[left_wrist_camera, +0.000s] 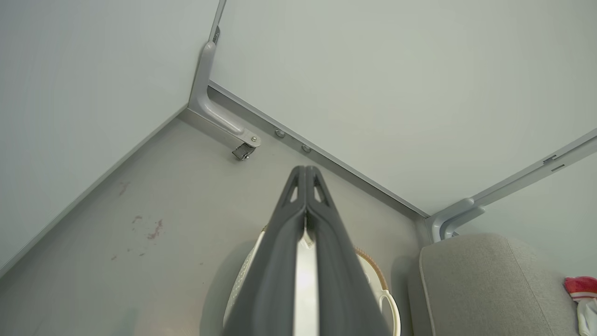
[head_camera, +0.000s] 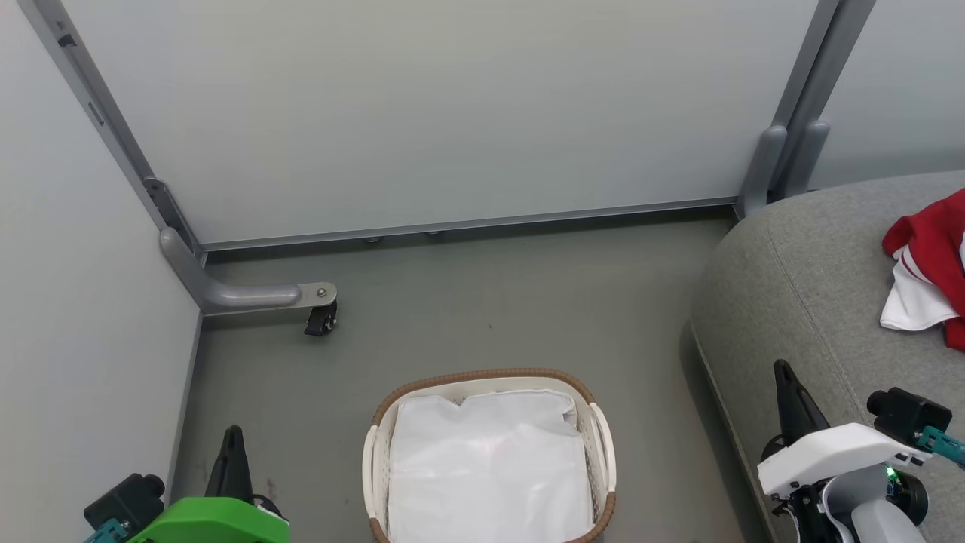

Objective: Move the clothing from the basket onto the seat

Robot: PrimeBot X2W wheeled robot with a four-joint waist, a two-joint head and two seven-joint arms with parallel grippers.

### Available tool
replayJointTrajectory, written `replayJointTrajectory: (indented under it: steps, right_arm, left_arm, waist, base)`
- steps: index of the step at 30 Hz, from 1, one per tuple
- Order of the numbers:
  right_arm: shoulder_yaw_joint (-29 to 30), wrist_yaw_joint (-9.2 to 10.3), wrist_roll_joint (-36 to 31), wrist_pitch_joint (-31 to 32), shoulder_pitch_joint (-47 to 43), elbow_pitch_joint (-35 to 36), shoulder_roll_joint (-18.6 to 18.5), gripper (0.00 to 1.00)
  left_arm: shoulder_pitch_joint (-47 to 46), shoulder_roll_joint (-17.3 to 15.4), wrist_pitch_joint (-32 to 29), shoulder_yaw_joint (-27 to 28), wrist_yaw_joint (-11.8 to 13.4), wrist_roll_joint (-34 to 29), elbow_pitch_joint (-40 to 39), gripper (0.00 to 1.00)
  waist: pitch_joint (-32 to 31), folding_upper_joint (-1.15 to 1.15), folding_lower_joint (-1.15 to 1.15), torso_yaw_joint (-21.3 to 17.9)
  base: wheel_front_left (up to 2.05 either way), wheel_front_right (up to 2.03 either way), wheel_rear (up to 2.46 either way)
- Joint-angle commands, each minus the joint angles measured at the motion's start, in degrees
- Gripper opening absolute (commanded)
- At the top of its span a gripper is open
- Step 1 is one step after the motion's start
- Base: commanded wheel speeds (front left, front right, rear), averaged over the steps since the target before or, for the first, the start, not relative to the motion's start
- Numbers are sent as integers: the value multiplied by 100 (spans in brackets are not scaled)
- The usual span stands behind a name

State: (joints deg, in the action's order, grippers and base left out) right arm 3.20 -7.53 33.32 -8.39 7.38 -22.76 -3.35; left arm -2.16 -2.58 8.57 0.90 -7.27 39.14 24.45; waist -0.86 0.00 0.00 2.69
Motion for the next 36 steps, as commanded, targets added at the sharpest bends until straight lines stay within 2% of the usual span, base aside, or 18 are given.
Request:
replayJointTrajectory:
  steps: [1,13,36]
  right_arm:
    - [30,2,236,51,28,125,-29,0]
    - [88,2,1311,323,2,275,-17,0]
    - [176,3,2876,729,-42,491,1,0]
  left_arm:
    - [-175,-23,-51,42,-8,202,-120,0]
    - [-231,-27,-328,143,-12,1170,-301,0]
    - [-314,-34,-738,291,-19,2586,-562,0]
  waist:
    - [2,0,0,-4]
    - [15,0,0,-38]
    - [38,0,0,-99]
  base:
    - [0,0,0]
    - [0,0,0]
    - [0,0,0]
